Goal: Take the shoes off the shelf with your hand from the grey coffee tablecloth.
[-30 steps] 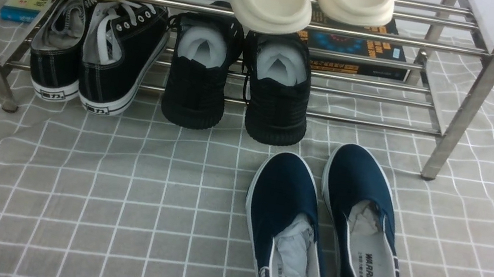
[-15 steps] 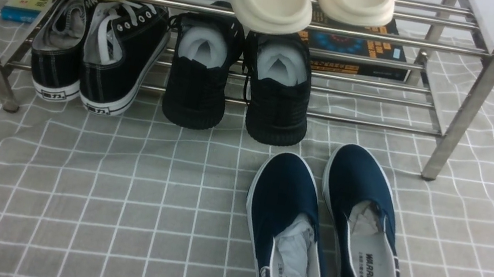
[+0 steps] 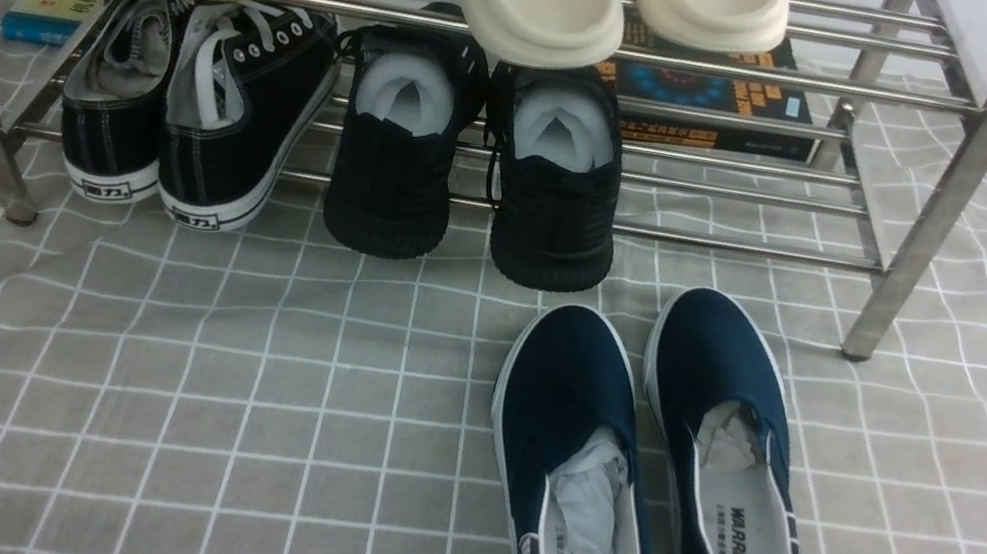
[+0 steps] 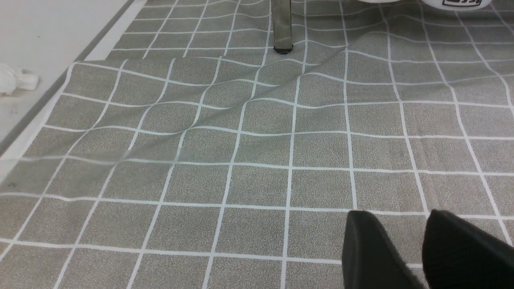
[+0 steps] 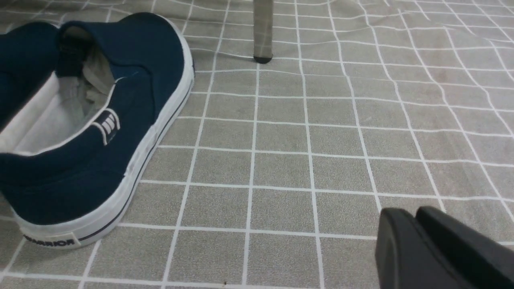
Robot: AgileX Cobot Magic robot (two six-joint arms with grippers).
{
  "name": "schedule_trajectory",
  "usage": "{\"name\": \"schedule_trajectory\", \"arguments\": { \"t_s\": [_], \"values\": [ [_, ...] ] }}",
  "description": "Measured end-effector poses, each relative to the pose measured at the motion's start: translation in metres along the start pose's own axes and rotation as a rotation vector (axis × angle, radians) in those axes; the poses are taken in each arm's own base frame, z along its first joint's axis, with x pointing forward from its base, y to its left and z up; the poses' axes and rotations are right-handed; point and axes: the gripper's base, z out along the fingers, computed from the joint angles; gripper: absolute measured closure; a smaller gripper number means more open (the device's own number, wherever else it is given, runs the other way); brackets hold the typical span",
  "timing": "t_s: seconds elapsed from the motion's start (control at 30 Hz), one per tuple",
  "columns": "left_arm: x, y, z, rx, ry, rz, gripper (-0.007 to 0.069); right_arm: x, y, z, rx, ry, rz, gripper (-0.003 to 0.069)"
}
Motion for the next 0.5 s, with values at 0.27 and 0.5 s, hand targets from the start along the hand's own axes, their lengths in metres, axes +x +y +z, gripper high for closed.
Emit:
{"name": "schedule_trajectory", "arguments": {
  "t_s": [0.27, 0.5],
  "values": [
    [0.0000, 0.0000, 0.0000, 0.000, 0.000, 0.000, 0.0383, 0.0000, 0.0002, 0.0000, -0.004, 0.000, -0.004, 0.0575],
    [0.0000, 0.0000, 0.0000, 0.000, 0.000, 0.000, 0.0383, 0.0000, 0.0002, 0.0000, -0.004, 0.000, -0.004, 0.0570]
  ]
}}
